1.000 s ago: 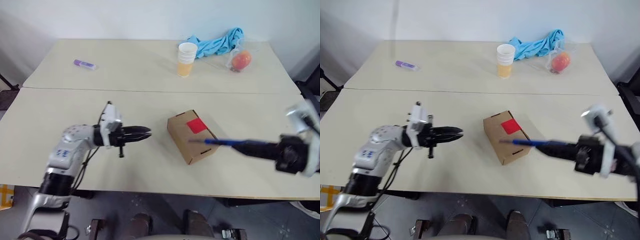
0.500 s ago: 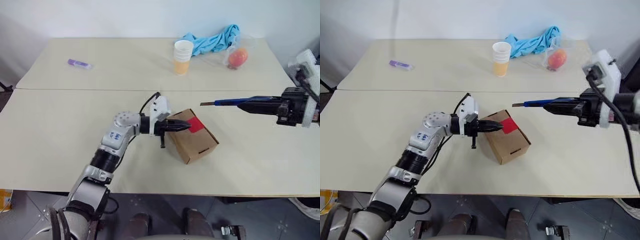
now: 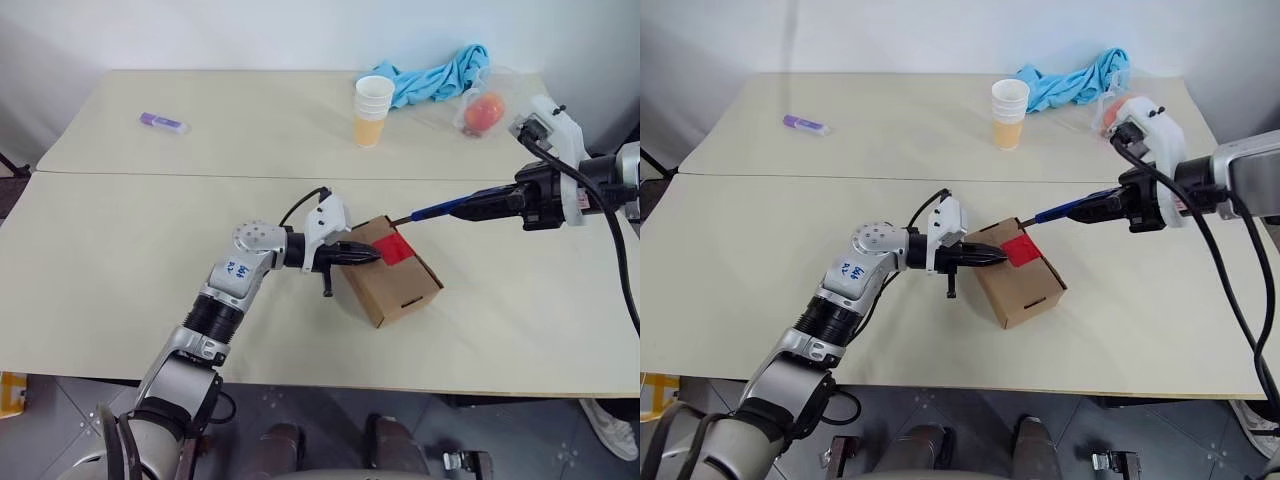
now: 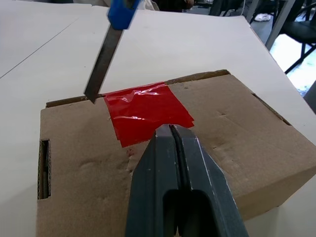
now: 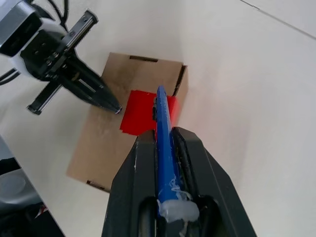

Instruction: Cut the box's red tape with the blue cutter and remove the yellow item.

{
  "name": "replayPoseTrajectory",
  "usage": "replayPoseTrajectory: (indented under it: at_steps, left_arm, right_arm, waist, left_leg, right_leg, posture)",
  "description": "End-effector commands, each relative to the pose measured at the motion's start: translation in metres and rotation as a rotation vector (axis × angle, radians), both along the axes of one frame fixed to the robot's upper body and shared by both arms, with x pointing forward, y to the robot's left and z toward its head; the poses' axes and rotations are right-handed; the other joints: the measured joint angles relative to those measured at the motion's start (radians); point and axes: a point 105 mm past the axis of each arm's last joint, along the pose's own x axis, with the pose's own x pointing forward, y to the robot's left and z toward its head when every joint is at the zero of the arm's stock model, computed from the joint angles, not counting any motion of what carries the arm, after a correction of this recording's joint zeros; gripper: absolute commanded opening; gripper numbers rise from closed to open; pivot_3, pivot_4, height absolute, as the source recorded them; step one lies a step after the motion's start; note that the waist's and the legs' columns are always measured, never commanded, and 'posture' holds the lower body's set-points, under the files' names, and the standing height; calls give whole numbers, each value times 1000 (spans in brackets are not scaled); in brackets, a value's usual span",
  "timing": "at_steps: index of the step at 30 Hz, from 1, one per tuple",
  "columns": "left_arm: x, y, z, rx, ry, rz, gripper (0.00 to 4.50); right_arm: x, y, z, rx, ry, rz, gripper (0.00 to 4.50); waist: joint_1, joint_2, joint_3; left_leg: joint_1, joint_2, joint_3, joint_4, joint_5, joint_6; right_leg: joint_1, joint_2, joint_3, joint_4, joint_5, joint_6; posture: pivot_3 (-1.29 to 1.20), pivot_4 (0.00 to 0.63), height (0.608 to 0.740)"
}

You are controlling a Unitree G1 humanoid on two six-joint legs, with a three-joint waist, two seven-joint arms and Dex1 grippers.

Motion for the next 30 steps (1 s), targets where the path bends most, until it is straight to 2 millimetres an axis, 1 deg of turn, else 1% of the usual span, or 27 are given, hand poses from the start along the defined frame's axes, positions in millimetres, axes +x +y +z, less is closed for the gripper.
replayPoseTrajectory:
  at_steps: [1, 7, 18, 22, 30]
  left_arm:
    - [-4, -3, -8, 24, 18, 8, 0]
    - [-6, -6, -9, 15, 27, 12, 0]
    - [-7, -9, -9, 17, 31, 12, 0]
    - [-4, -9, -10, 24, 29, 27, 0]
    - [2, -11, -12, 36, 30, 70, 0]
  right_arm:
    - [1, -2, 10, -7, -30, 1, 146]
    - [3, -3, 9, -3, -26, 2, 146]
    - [7, 2, 0, 4, -2, 10, 146]
    - [9, 6, -3, -6, 20, 24, 146]
    - [21, 19, 2, -11, 72, 32, 146]
  waist:
    - [-1, 0, 0]
    - [-1, 0, 0]
    - [-2, 0, 0]
    - [-3, 0, 0]
    - [-4, 0, 0]
  left_leg:
    - [0, 0, 0, 0, 0, 0]
    - [0, 0, 2, 1, 0, 0]
    - [0, 0, 4, 2, 0, 0]
    - [0, 0, 5, 3, 0, 0]
    - [0, 0, 6, 7, 0, 0]
  right_leg:
    - [0, 0, 0, 1, 0, 0]
    - [-3, -1, 0, 6, 0, 0]
    - [-4, -1, 0, 8, 0, -1]
    - [-5, -1, 0, 8, 0, -1]
    - [-5, -1, 1, 11, 1, -1]
  posture:
    - [0, 150, 740]
    - [0, 150, 740]
    - [0, 150, 740]
    - [0, 150, 740]
    - [0, 150, 740]
